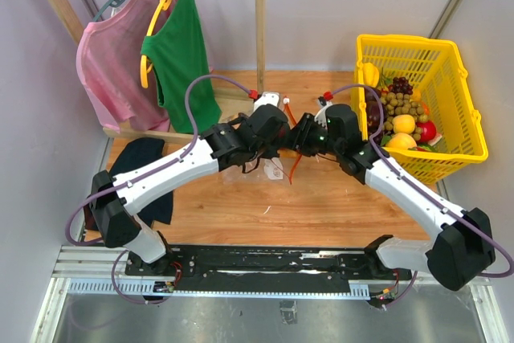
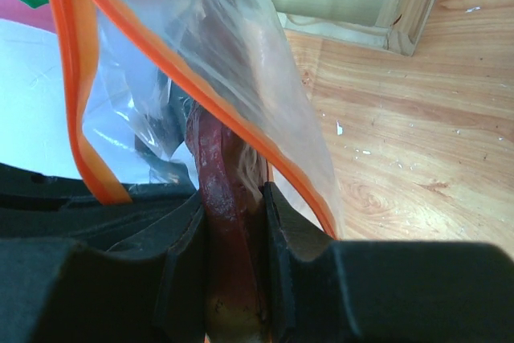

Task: Place the food in the zip-top bag and seal the zipper
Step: Place the fake food in the zipper food storage bag.

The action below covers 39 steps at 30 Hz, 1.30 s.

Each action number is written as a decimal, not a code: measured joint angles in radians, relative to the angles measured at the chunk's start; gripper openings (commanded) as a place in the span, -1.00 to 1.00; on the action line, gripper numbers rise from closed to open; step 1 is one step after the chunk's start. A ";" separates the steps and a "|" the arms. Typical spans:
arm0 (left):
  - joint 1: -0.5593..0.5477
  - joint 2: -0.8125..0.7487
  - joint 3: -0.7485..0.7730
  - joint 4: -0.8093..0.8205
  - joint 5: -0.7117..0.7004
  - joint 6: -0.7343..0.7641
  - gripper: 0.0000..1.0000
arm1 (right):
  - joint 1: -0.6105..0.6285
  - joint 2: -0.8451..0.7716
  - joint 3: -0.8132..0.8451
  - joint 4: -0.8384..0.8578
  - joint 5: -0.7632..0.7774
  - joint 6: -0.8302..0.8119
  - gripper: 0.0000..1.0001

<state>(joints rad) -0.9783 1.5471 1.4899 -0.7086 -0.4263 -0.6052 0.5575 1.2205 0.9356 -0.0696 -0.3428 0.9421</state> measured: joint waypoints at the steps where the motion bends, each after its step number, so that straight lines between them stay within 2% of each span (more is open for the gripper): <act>1: -0.002 0.000 0.000 0.003 0.002 0.001 -0.99 | 0.002 0.004 -0.002 0.008 0.002 0.001 -0.99; 4: -0.009 0.000 0.000 0.006 0.010 0.002 -0.99 | 0.012 0.013 -0.021 0.035 0.010 0.005 -0.95; 7: -0.013 -0.003 -0.008 0.010 0.023 0.002 -0.99 | 0.023 0.023 -0.040 0.063 0.028 0.006 -0.81; 12: -0.014 -0.028 -0.051 0.043 0.025 -0.011 -0.99 | 0.032 0.050 -0.057 0.089 0.016 0.008 -0.42; 19: -0.015 -0.069 -0.122 0.100 -0.035 -0.048 -0.99 | 0.034 0.059 -0.061 0.076 -0.029 -0.010 -0.08; 29: -0.018 -0.070 -0.191 0.145 -0.087 -0.105 -0.99 | 0.042 0.051 -0.043 -0.048 -0.084 -0.098 -0.02; 33: -0.018 -0.070 -0.198 0.156 -0.088 -0.114 -0.99 | 0.042 0.043 -0.013 -0.099 -0.096 -0.135 0.07; 39: -0.018 -0.074 -0.202 0.169 -0.093 -0.121 -0.99 | 0.040 0.017 0.061 -0.205 -0.101 -0.225 0.08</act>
<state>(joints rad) -0.9966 1.4734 1.2877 -0.5392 -0.5190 -0.7265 0.5980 1.2377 0.9962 -0.2745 -0.4438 0.7166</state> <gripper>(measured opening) 0.011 0.542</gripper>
